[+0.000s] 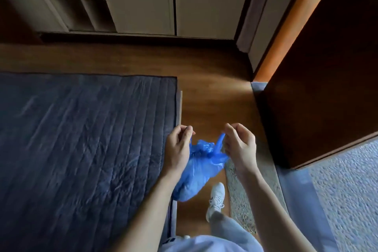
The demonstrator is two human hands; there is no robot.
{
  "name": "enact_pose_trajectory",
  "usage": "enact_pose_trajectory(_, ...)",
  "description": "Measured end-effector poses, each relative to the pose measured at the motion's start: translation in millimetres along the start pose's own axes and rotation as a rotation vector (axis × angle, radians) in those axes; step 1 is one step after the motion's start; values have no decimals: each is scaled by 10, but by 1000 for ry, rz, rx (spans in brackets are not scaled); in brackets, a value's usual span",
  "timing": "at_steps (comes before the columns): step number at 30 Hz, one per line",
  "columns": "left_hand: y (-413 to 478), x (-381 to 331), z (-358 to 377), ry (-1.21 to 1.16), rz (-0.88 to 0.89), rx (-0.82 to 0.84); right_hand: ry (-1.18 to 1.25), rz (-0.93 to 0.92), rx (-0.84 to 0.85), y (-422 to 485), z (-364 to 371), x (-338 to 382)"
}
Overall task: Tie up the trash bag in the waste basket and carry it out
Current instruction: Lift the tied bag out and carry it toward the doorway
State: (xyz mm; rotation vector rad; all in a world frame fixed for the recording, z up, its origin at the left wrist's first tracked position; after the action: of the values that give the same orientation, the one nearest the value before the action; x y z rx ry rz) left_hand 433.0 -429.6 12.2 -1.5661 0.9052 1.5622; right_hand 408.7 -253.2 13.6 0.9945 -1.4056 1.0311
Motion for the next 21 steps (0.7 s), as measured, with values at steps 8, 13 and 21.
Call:
enact_pose_trajectory(8, 867, 49, 848, 44, -41, -38, -3, -8, 82, 1382, 123, 107)
enact_pose_trajectory(13, 1491, -16, 1652, 21, -121, -21, -76, -15, 125, 2282, 44, 349)
enact_pose_trajectory(21, 2264, -27, 2488, 12, -86, -49, -46, 8, 110, 3420, -39, 422)
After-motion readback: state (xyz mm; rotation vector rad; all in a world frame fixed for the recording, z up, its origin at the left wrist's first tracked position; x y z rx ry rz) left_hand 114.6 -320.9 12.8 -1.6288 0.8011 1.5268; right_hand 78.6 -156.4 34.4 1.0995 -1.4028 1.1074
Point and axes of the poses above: each hand's wrist, its own y-axis towards the middle knuckle, its own z-axis out of the palm, x = y × z, the point moved 4 cm from there along y, towards the middle knuckle, and after that the axes turned 8 degrees about -x, right-handed, at the moved point
